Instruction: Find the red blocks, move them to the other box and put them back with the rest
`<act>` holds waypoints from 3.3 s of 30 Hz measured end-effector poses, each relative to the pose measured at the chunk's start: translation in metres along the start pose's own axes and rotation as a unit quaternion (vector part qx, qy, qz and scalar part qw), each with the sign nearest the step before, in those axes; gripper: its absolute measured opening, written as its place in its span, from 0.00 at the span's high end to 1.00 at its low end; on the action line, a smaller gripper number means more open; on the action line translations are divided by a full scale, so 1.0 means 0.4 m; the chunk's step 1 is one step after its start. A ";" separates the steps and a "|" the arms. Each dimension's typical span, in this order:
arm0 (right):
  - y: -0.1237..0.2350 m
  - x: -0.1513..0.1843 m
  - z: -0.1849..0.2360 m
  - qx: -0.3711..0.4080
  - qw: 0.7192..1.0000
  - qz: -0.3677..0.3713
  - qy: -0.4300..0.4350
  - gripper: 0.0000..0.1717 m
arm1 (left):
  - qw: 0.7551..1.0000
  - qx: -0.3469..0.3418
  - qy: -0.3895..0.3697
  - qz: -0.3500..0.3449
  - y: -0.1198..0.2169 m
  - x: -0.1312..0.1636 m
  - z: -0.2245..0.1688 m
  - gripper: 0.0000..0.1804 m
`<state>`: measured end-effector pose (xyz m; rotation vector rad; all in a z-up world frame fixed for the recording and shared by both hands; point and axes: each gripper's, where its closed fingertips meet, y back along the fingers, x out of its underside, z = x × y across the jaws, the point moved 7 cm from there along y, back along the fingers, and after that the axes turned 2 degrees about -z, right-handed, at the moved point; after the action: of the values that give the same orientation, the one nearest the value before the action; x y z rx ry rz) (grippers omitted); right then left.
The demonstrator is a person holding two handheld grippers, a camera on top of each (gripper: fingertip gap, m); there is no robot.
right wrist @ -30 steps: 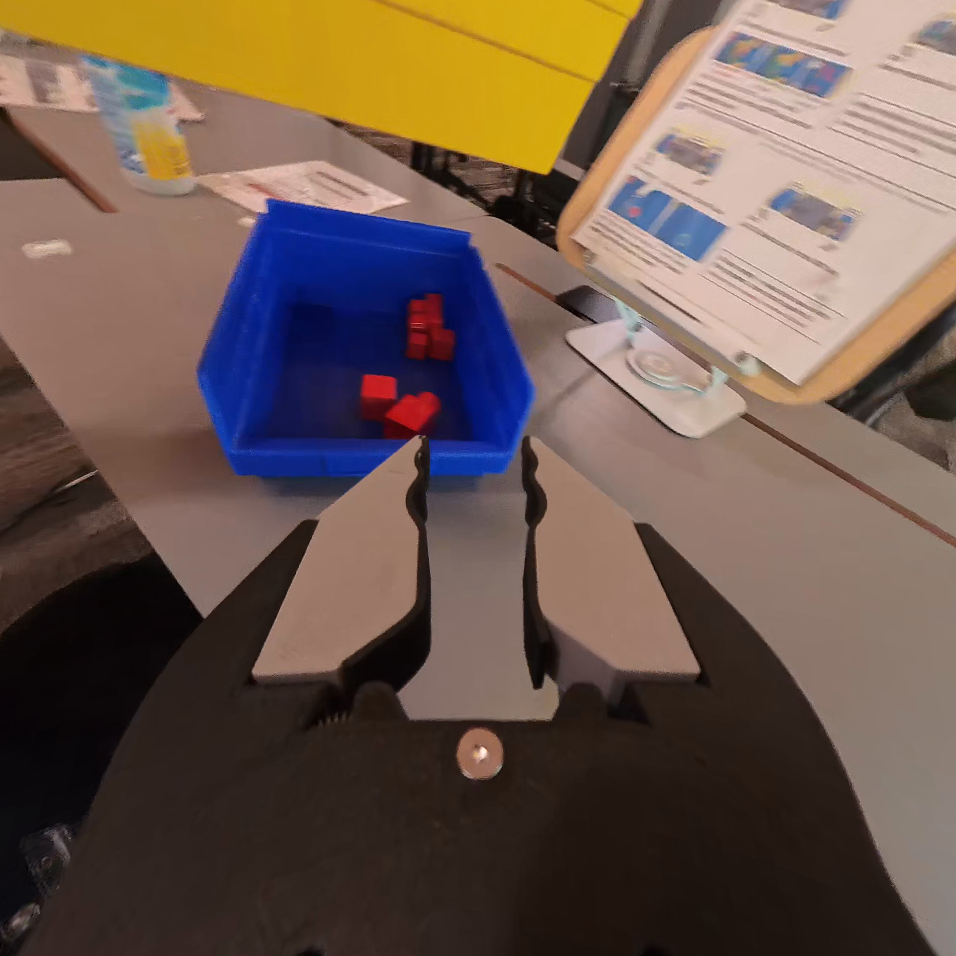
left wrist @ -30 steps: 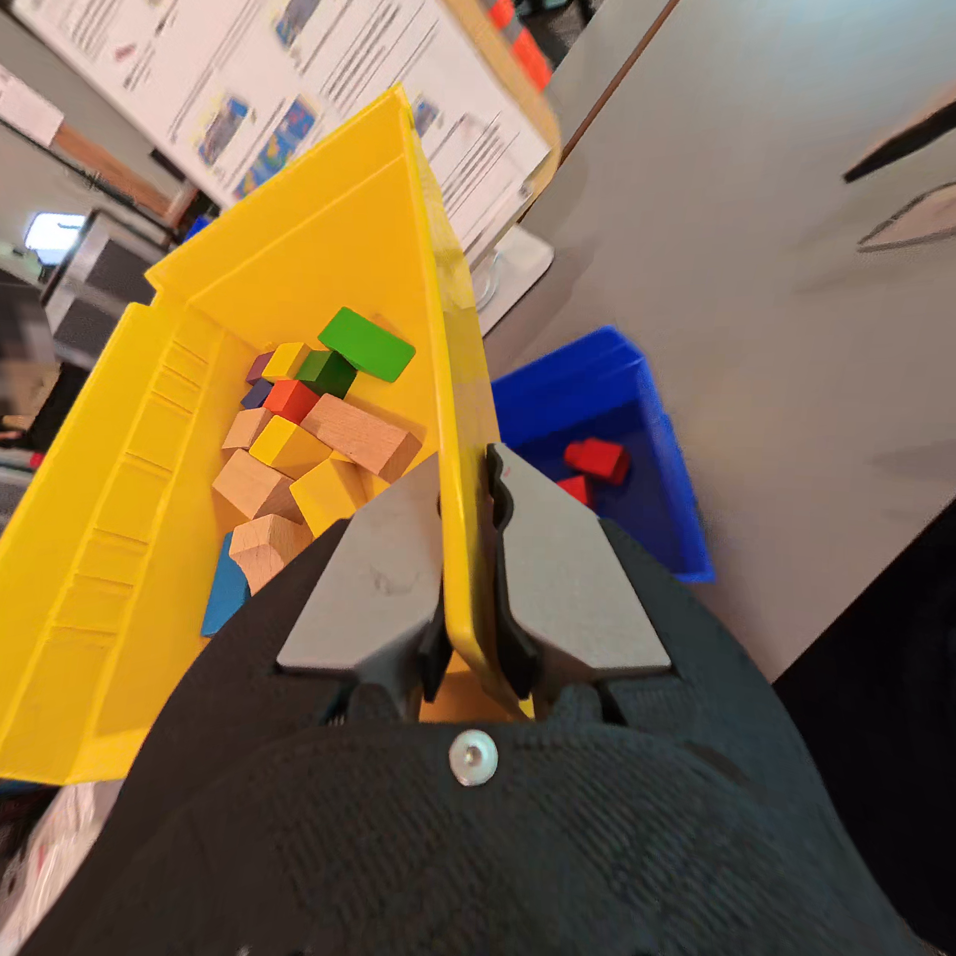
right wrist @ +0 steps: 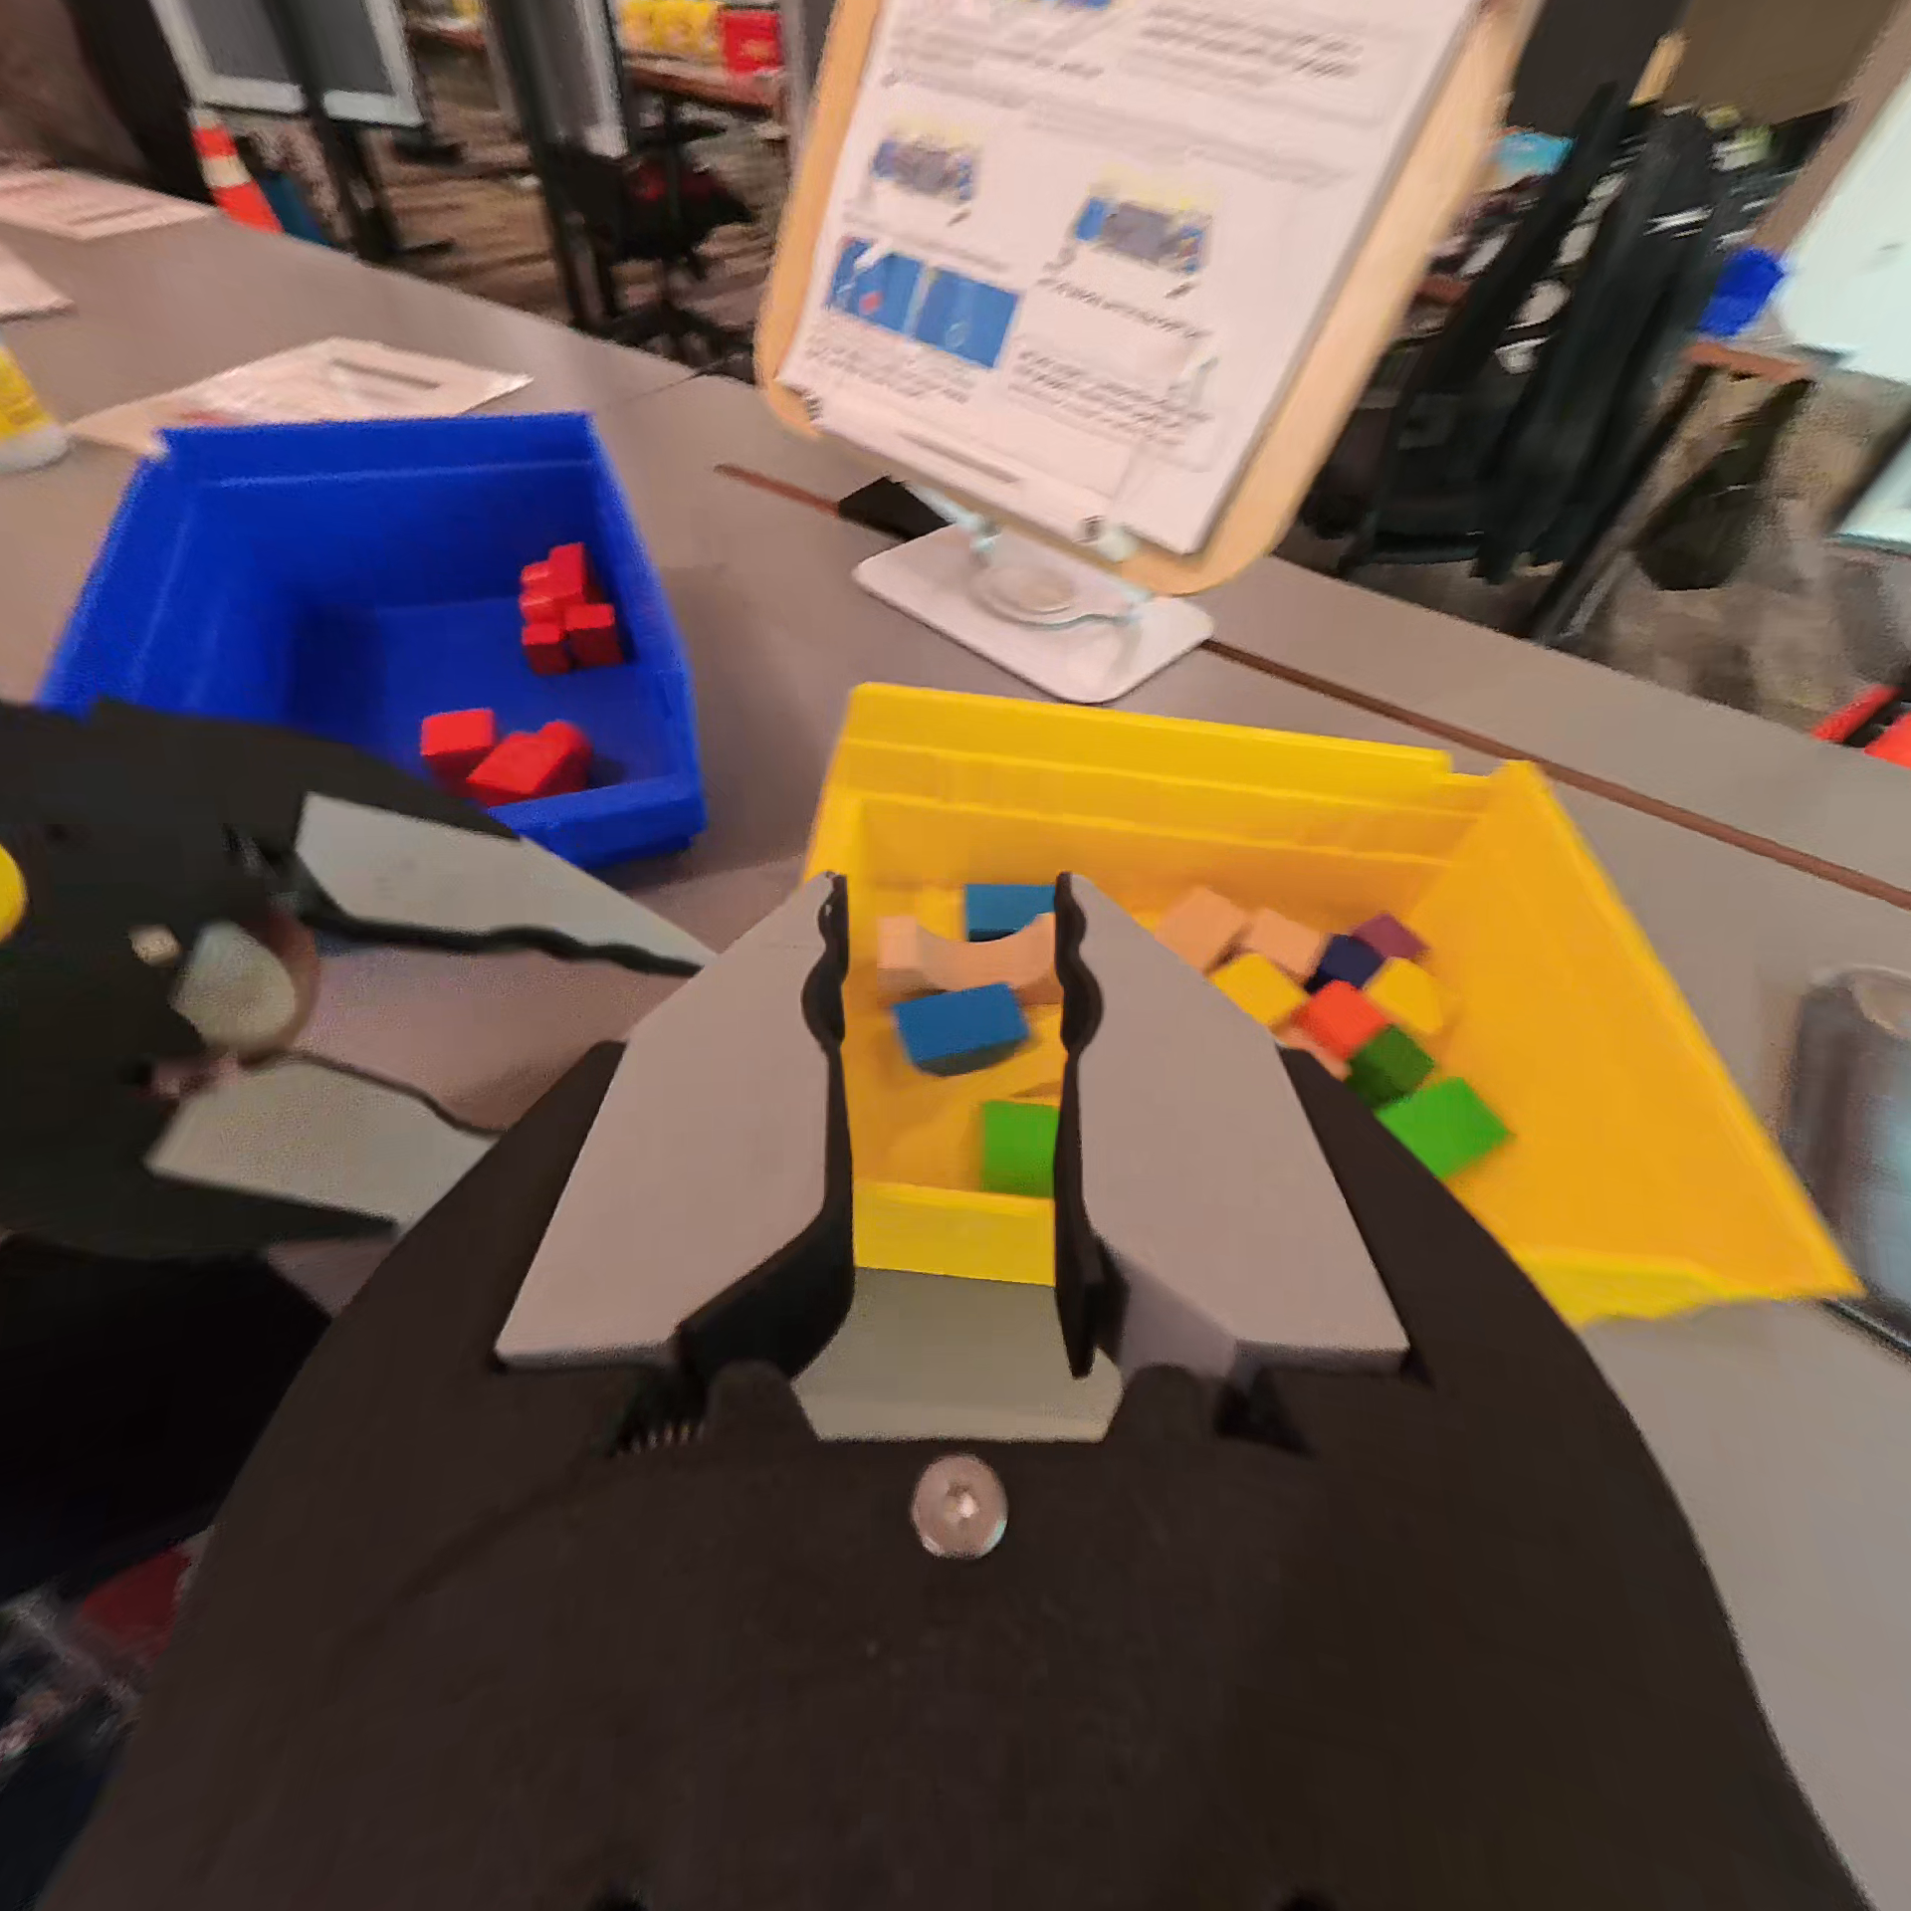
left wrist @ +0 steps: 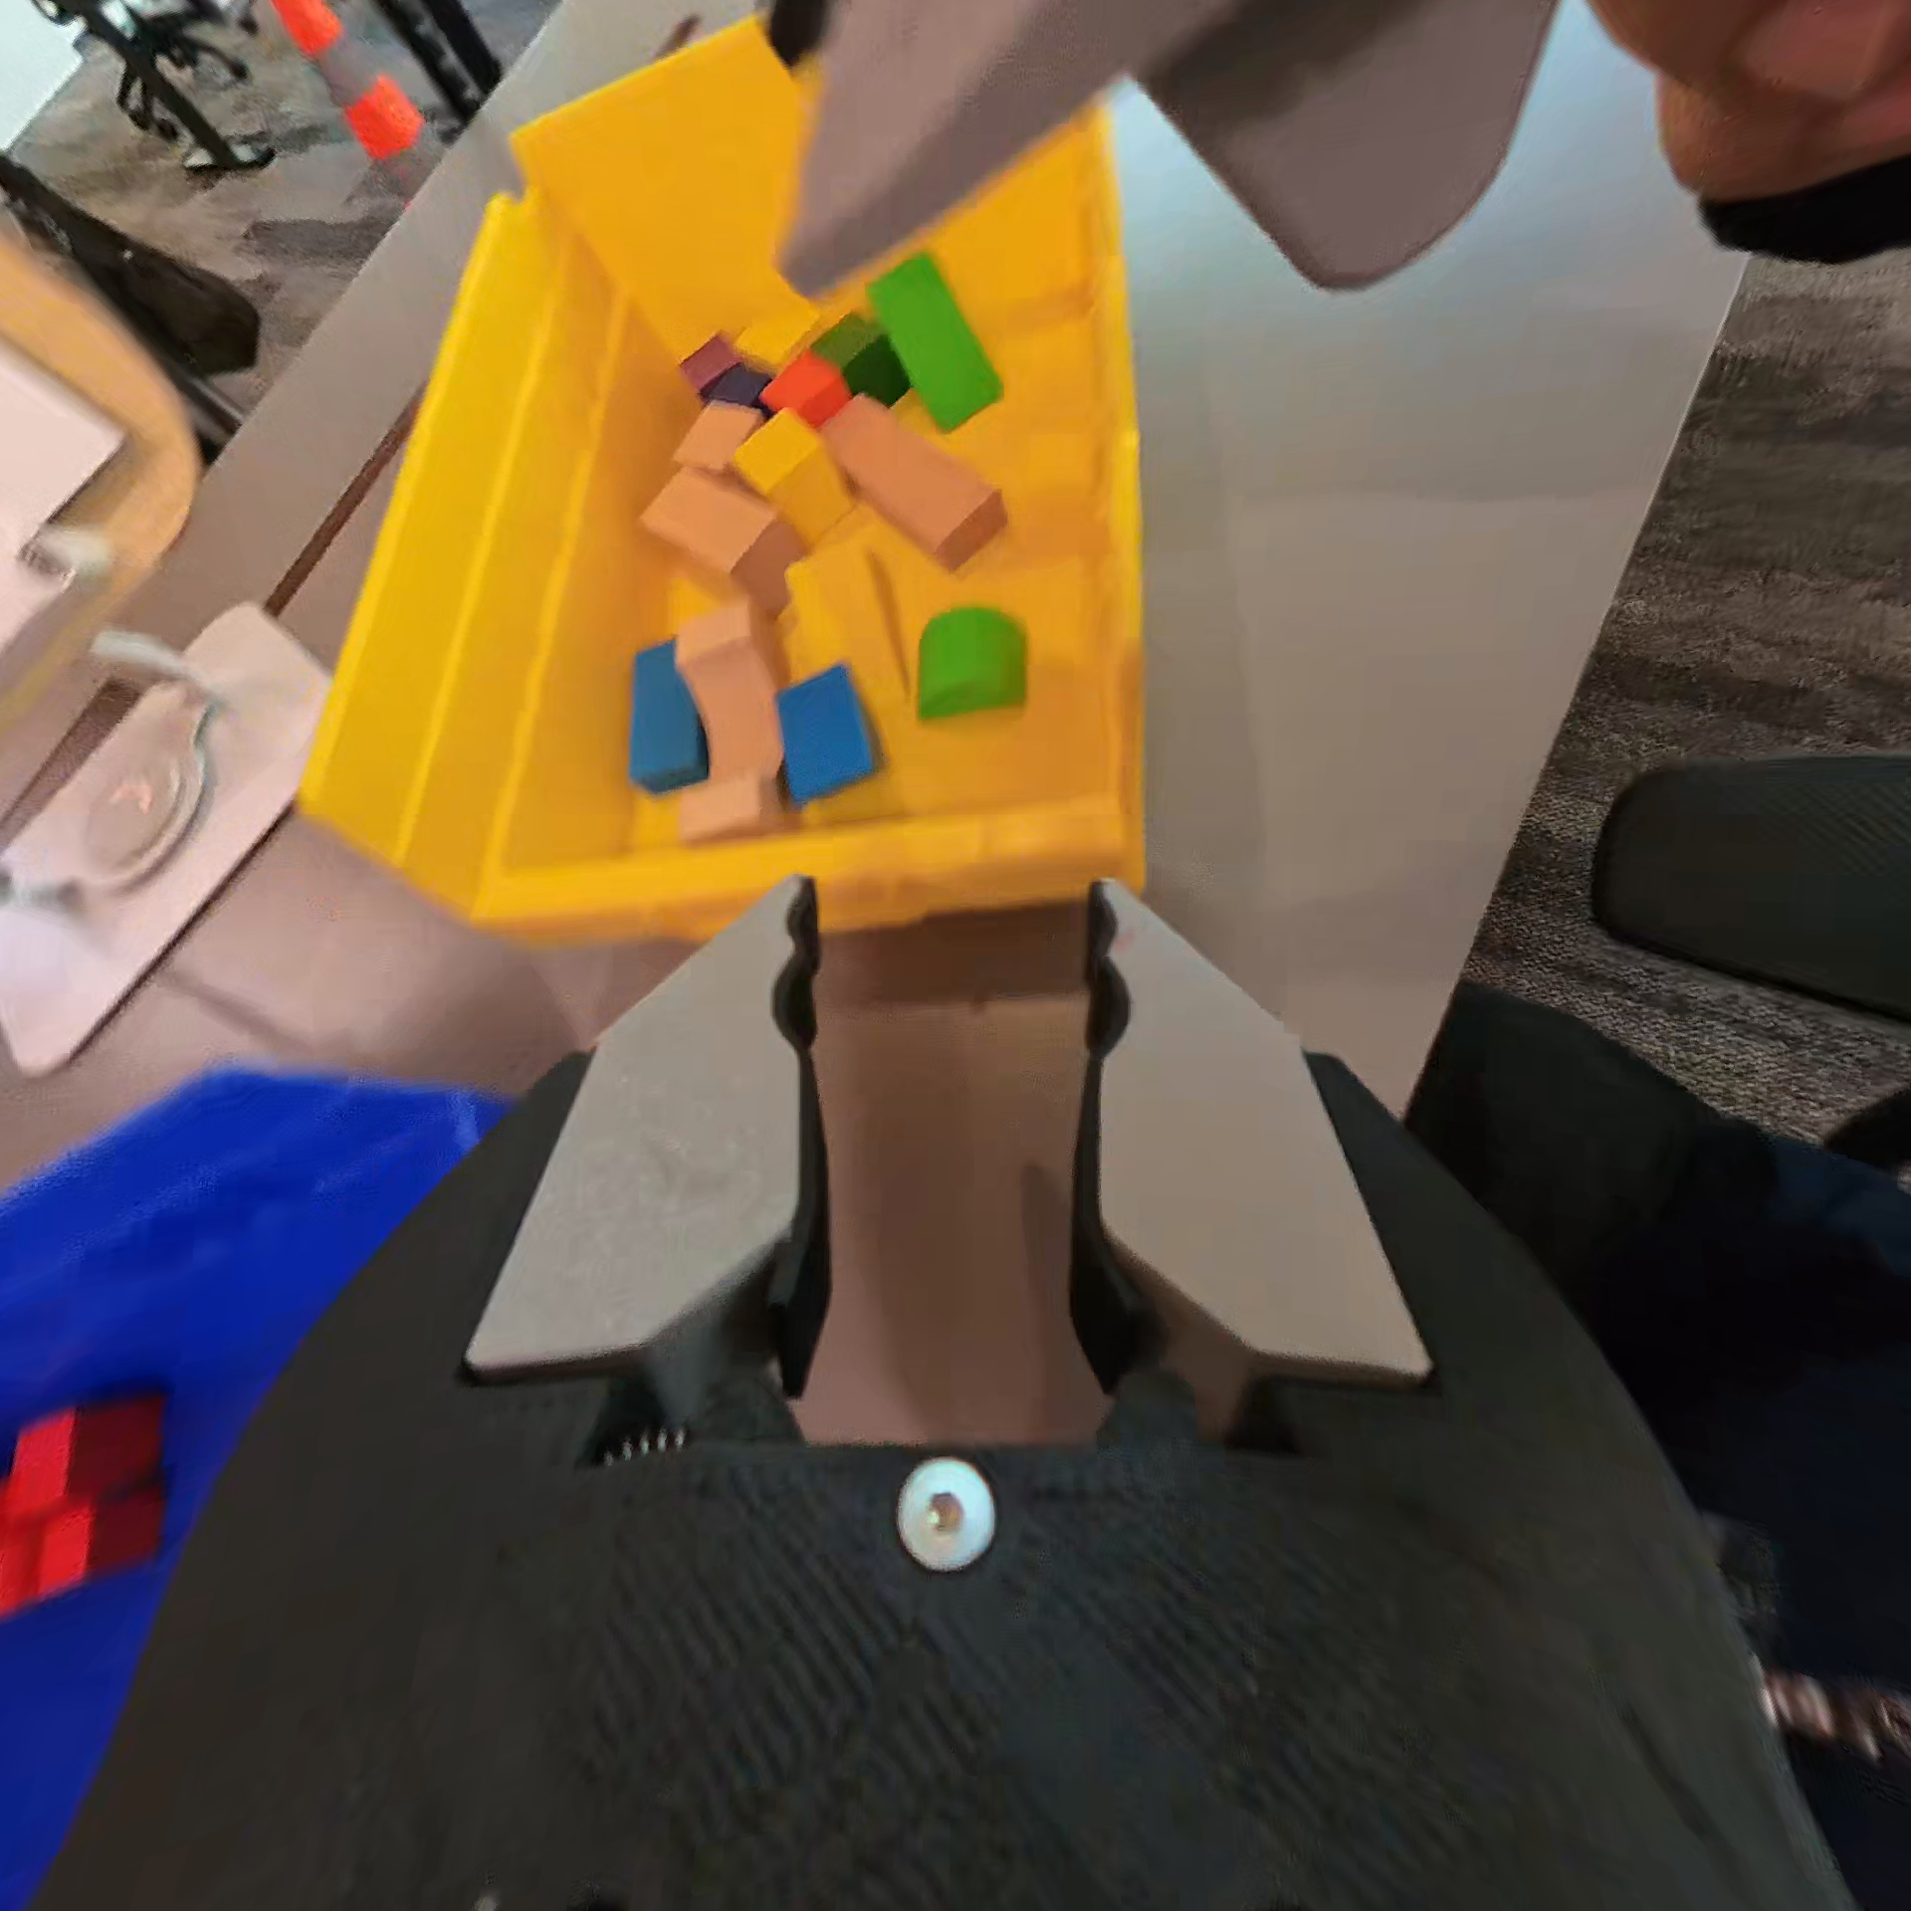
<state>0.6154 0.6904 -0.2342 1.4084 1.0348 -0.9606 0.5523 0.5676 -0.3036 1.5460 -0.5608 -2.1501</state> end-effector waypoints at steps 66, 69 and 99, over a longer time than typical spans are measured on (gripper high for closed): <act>-0.175 0.232 -0.067 0.033 0.977 0.211 0.014 0.76 | 0.937 -0.270 0.216 0.049 0.319 0.489 0.422 0.92; -0.127 0.224 -0.082 0.029 0.971 0.238 -0.019 0.80 | 0.944 -0.225 0.239 0.014 0.334 0.481 0.410 0.82; 0.151 0.004 0.019 0.020 0.997 -0.077 -0.004 0.75 | 0.938 -0.206 0.255 0.110 0.449 0.549 0.528 0.72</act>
<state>0.6735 0.6809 -0.2189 1.3709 1.1352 -1.1028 0.3079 0.3120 -0.3123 1.6154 -0.0908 -1.4900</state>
